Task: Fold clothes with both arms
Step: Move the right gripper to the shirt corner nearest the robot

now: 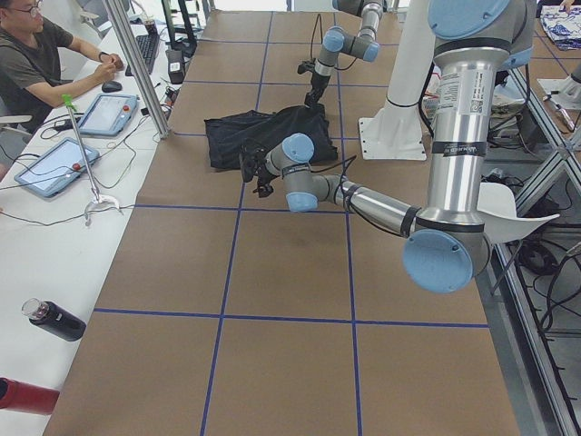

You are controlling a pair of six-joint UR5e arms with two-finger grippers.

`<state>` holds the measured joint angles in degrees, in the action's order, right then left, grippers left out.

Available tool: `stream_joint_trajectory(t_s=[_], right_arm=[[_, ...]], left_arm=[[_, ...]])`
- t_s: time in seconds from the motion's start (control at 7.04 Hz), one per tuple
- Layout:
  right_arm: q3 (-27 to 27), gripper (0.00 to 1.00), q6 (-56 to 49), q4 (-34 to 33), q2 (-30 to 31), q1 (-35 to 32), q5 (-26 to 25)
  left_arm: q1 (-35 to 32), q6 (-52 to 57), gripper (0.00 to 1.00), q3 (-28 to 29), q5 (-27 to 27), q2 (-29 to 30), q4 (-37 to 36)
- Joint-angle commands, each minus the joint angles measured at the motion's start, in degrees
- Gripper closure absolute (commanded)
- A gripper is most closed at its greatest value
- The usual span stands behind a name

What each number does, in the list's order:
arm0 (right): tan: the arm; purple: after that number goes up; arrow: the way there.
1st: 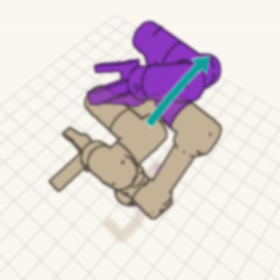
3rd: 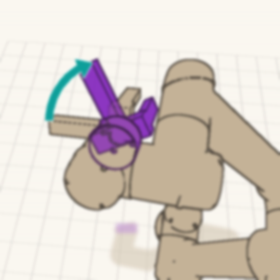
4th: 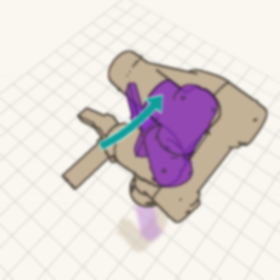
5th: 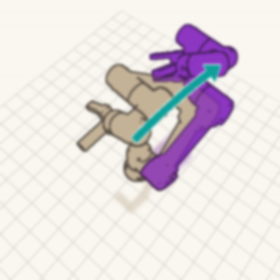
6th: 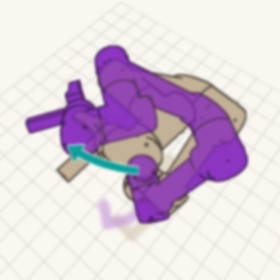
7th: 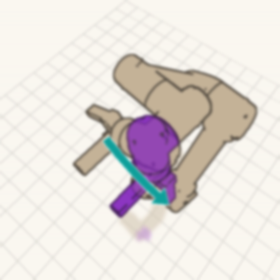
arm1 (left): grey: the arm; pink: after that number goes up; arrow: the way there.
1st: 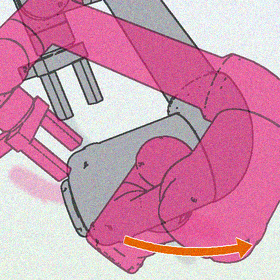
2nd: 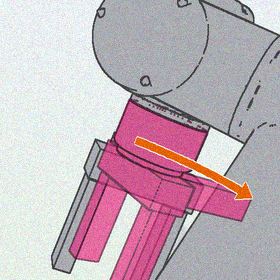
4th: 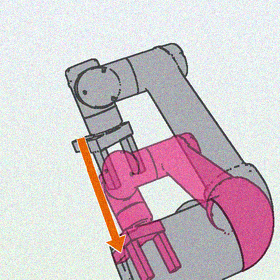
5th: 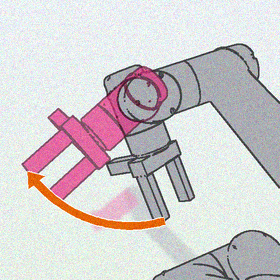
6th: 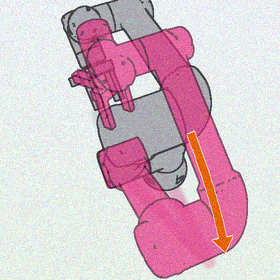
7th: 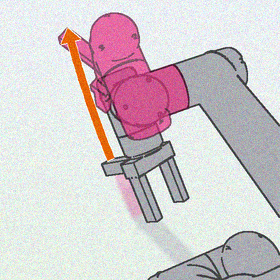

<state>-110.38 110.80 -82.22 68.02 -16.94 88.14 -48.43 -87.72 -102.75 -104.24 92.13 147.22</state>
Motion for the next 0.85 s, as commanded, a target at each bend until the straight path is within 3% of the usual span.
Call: stream_joint_trajectory(t_s=[0.0,0.71], right_arm=[[-0.4,0.32,5.3,0.0,1.8,1.2,0.3],[0.3,0.32,5.6,0.0,1.1,2.6,-0.1]], left_arm=[[0.0,0.0,0.00,-0.3,0.0,0.0,0.0],[0.0,0.0,0.00,-1.2,0.0,-0.5,0.0]])
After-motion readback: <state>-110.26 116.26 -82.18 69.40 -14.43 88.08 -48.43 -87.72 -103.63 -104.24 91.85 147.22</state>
